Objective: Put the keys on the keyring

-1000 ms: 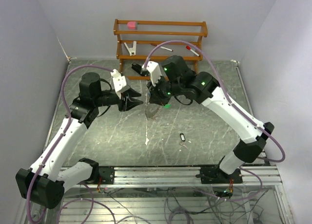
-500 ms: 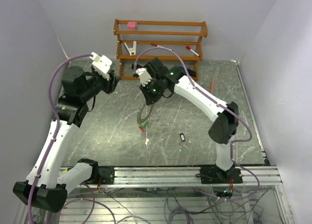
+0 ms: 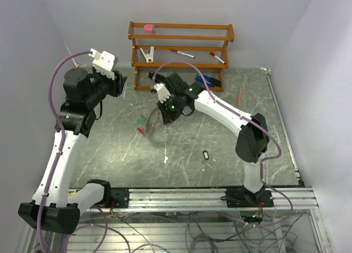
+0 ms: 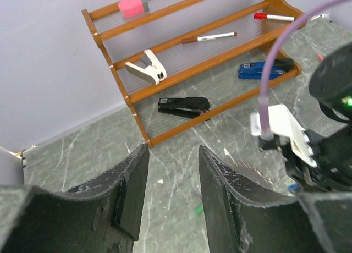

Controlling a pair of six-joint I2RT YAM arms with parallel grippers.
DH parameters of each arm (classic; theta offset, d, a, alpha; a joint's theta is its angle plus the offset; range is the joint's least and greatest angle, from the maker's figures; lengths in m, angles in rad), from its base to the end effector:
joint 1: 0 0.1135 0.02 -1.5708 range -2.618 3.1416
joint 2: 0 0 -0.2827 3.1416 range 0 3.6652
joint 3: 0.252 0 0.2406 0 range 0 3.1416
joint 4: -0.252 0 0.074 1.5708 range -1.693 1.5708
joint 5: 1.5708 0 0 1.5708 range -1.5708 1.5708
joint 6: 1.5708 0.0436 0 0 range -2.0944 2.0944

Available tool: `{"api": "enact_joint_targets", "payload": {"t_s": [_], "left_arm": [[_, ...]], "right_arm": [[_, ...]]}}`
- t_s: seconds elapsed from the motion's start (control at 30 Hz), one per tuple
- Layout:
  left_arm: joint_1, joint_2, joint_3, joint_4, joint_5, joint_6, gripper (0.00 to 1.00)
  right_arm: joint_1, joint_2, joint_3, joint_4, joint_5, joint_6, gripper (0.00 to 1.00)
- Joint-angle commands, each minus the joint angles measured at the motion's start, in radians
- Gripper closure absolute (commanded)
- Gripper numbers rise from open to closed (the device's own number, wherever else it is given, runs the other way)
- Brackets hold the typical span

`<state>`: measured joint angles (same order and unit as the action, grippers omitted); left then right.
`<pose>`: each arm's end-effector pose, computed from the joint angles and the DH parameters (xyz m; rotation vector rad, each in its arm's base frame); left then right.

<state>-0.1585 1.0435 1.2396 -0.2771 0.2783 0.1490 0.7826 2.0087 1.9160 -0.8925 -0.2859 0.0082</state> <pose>0.2056 -0.0450 0.4527 0.4606 1.5886 -0.2369 0.3044 0.3200 0.3112 -1.1002 2.3953 0.6556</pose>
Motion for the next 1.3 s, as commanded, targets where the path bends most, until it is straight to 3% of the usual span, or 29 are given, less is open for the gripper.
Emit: {"api": "enact_joint_targets", "payload": {"t_s": [0.0, 0.17, 0.2, 0.27, 0.37, 0.43, 0.6, 0.77, 0.97, 1.13, 1.27], "left_arm": [[0.010, -0.006, -0.022, 0.031, 0.049, -0.033, 0.48], [0.010, -0.002, -0.040, 0.023, 0.062, -0.041, 0.48], [0.010, -0.001, -0.040, 0.016, 0.067, -0.040, 0.48], [0.010, -0.001, -0.037, 0.003, 0.071, -0.039, 0.48], [0.010, -0.002, -0.039, -0.010, 0.071, -0.034, 0.47], [0.010, -0.006, -0.044, -0.012, 0.074, -0.036, 0.47], [0.011, -0.015, -0.057, -0.003, 0.074, -0.044, 0.47], [0.016, -0.019, -0.088, 0.029, 0.058, -0.037, 0.47], [0.053, -0.038, -0.125, 0.033, -0.059, -0.045, 0.46], [0.069, -0.043, -0.135, 0.012, -0.087, -0.039, 0.45], [0.082, -0.057, -0.163, 0.032, -0.067, -0.070, 0.44]], "right_arm": [[-0.016, -0.119, -0.223, 0.070, -0.054, 0.069, 1.00], [-0.018, -0.186, -0.391, 0.083, -0.093, 0.122, 1.00], [-0.018, -0.197, -0.410, 0.082, -0.098, 0.132, 0.95], [-0.018, -0.214, -0.432, 0.061, -0.091, 0.148, 0.65], [-0.020, -0.253, -0.460, 0.035, -0.071, 0.157, 0.48], [-0.025, -0.280, -0.467, 0.000, -0.037, 0.160, 0.48], [-0.130, -0.378, -0.504, -0.037, 0.042, 0.191, 0.58], [-0.180, -0.440, -0.540, 0.096, 0.052, 0.206, 0.53], [-0.117, -0.247, -0.486, 0.321, -0.073, 0.242, 0.54], [-0.007, -0.058, -0.361, 0.348, -0.141, 0.240, 0.53], [0.004, 0.005, -0.387, 0.389, -0.195, 0.270, 0.53]]}}
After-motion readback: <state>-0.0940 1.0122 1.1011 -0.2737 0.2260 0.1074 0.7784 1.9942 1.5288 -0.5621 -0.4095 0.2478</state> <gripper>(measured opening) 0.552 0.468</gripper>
